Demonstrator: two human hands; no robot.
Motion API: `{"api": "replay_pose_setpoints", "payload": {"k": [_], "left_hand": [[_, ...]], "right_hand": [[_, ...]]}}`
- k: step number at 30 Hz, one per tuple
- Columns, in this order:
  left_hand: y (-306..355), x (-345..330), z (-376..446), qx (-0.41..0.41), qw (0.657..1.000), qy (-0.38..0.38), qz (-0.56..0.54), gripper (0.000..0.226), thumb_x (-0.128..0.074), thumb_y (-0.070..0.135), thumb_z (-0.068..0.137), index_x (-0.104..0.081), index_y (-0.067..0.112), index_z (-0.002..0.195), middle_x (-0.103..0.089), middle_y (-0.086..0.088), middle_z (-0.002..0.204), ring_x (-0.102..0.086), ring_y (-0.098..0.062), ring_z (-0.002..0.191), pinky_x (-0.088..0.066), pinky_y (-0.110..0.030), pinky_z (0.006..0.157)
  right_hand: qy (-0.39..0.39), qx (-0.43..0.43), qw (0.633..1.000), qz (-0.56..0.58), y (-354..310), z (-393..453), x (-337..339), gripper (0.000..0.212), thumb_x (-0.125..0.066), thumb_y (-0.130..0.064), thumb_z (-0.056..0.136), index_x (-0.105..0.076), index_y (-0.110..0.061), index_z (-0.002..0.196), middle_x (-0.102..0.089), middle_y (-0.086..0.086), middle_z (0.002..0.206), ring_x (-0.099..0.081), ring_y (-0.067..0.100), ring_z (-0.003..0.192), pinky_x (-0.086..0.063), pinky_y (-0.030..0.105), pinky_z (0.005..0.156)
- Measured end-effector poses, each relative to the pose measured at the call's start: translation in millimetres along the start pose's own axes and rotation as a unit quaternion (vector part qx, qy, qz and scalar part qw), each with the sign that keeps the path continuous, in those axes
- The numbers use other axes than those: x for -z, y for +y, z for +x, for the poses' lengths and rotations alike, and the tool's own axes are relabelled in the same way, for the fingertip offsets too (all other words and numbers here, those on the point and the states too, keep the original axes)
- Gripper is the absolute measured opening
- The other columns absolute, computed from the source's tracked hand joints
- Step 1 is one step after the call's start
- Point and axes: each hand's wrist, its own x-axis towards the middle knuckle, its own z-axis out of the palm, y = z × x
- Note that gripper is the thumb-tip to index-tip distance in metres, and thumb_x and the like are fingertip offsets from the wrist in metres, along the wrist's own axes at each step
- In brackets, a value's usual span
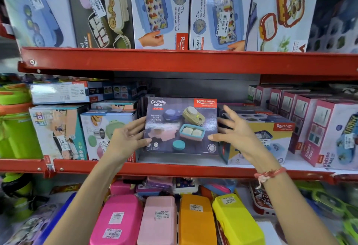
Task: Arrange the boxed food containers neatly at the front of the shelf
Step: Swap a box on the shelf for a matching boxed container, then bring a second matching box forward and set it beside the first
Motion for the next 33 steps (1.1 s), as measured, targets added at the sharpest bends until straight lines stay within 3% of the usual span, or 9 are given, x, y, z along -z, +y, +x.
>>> {"api": "replay_pose_setpoints", "payload": {"k": [4,8,12,14,18,21,25,31,33], "left_hand": [[-26.9,-11.8,2.9,-0.005,0.999,0.035,0.019,0.078,-0.062,-0.026,0.071,-0.047,0.011,0.139,-0.051,-0.011,0.143,-0.049,-0.026,0.131,-0.048,-0.046,0.101],[-52.9,-23.0,3.4,-0.017,0.996,0.081,0.026,0.07,-0.062,-0.022,0.074,-0.052,0.012,0.135,-0.055,0.0,0.132,-0.052,-0.023,0.126,-0.053,-0.017,0.083],[-70.0,-30.7,6.9,0.002,0.994,0.097,0.044,0.063,-0.065,-0.015,0.077,-0.055,0.013,0.132,-0.058,-0.008,0.135,-0.056,-0.026,0.124,-0.05,-0.026,0.092],[-74.3,-33.7,8.3,0.008,0.992,0.111,0.062,0.06,-0.066,-0.013,0.077,-0.058,0.015,0.13,-0.061,-0.008,0.132,-0.059,-0.026,0.12,-0.05,-0.026,0.092],[-78.8,-35.3,8.6,0.0,0.986,0.134,0.098,0.058,-0.069,-0.01,0.076,-0.06,0.015,0.128,-0.064,-0.007,0.128,-0.063,-0.022,0.114,-0.049,-0.007,0.078],[-78.0,-35.3,8.7,0.0,0.984,0.135,0.112,0.057,-0.069,-0.008,0.077,-0.059,0.015,0.128,-0.065,-0.006,0.127,-0.063,-0.019,0.112,-0.049,-0.014,0.084],[-79.3,-34.6,9.0,-0.003,0.984,0.134,0.118,0.056,-0.067,-0.008,0.079,-0.058,0.014,0.13,-0.064,-0.007,0.128,-0.062,-0.02,0.114,-0.041,0.0,0.075],[-73.3,-34.3,2.4,0.002,0.985,0.077,0.153,0.057,-0.064,0.003,0.085,-0.048,0.013,0.139,-0.059,-0.007,0.136,-0.057,-0.017,0.121,-0.046,-0.032,0.101],[-72.5,-34.6,-3.1,-0.02,0.977,0.103,0.186,0.053,-0.063,0.012,0.088,-0.048,0.015,0.138,-0.058,-0.007,0.136,-0.056,-0.022,0.123,-0.046,-0.039,0.103]], "right_hand": [[0.03,0.06,0.996,-0.059,26.1,8.4,-12.9,0.1,-0.076,0.015,0.066,-0.03,-0.018,0.148,-0.049,-0.007,0.135,-0.051,0.011,0.118,-0.054,0.012,0.07],[0.055,0.084,0.99,-0.098,56.2,10.4,-18.2,0.095,-0.075,0.013,0.07,-0.031,-0.018,0.148,-0.044,-0.028,0.114,-0.051,-0.005,0.104,-0.048,0.002,0.067],[0.077,0.088,0.985,-0.126,79.2,9.9,-17.4,0.093,-0.074,0.01,0.072,-0.031,-0.023,0.148,-0.049,-0.022,0.123,-0.05,-0.002,0.114,-0.048,0.003,0.077],[0.086,0.087,0.982,-0.143,85.4,10.1,-17.5,0.092,-0.074,0.008,0.074,-0.03,-0.024,0.148,-0.048,-0.014,0.128,-0.047,0.002,0.119,-0.05,0.013,0.088],[0.104,0.094,0.977,-0.16,91.1,10.2,-21.1,0.09,-0.074,0.005,0.075,-0.031,-0.025,0.148,-0.052,-0.009,0.13,-0.05,0.005,0.12,-0.051,0.034,0.099],[0.114,0.102,0.974,-0.169,92.5,9.1,-23.6,0.089,-0.074,0.005,0.075,-0.032,-0.024,0.148,-0.053,-0.003,0.134,-0.051,0.007,0.12,-0.051,0.033,0.098],[0.127,0.109,0.969,-0.183,93.8,5.2,-26.0,0.086,-0.074,0.003,0.076,-0.033,-0.026,0.147,-0.054,-0.003,0.136,-0.049,0.003,0.118,-0.049,0.019,0.092],[0.144,0.12,0.959,-0.212,87.4,-3.2,-29.2,0.077,-0.071,0.0,0.081,-0.034,-0.019,0.147,-0.055,0.009,0.14,-0.05,0.007,0.118,-0.051,0.03,0.097],[0.14,0.132,0.958,-0.213,84.5,-7.9,-27.5,0.074,-0.07,-0.004,0.083,-0.034,-0.017,0.147,-0.052,0.007,0.142,-0.048,0.005,0.12,-0.051,0.028,0.098]]}}
